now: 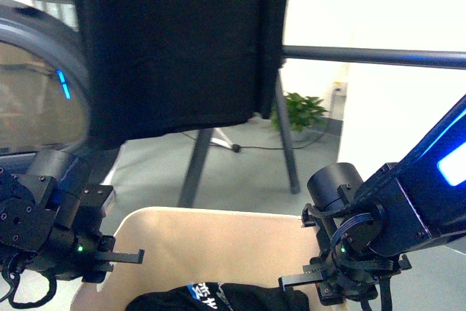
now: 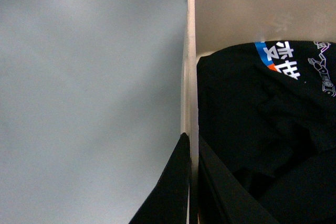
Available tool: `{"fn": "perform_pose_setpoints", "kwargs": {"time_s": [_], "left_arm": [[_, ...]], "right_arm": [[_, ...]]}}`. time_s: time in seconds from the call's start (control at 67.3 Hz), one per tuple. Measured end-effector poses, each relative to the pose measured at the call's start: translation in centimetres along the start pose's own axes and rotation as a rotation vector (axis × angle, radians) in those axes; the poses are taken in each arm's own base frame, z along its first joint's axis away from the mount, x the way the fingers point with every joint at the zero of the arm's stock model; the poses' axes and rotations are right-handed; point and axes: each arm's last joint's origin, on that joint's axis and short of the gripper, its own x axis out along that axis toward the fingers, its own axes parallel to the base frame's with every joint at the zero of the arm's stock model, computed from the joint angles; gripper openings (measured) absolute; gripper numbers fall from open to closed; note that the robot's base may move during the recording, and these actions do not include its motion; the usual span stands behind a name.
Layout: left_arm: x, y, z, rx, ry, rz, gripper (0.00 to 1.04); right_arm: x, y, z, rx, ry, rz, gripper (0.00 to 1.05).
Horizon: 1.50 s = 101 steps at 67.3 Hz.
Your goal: Move hamper under clothes hanger
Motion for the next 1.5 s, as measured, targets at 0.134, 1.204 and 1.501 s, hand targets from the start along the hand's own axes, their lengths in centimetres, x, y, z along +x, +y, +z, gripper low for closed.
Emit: {"fn": "perform_pose_setpoints", "kwargs": {"time_s": [0.134,1.204,1.501], "left_arm": [[0.0,-0.2,0.0,0.002,0.0,-0.007,0.04],[-0.1,-1.6,0.0,0.023,-0.003,-0.054,0.04],[0.0,0.3,0.0,-0.004,0.001,0.012,0.04]], "right_arm": [[0.0,-0.2,0.0,0.004,0.0,-0.003,0.03],[0.3,-1.7,0.0,0.026,0.006,-0.046,0.03],[-0.2,0.5,-0.2,-0.014,0.003,0.018,0.03]]}}
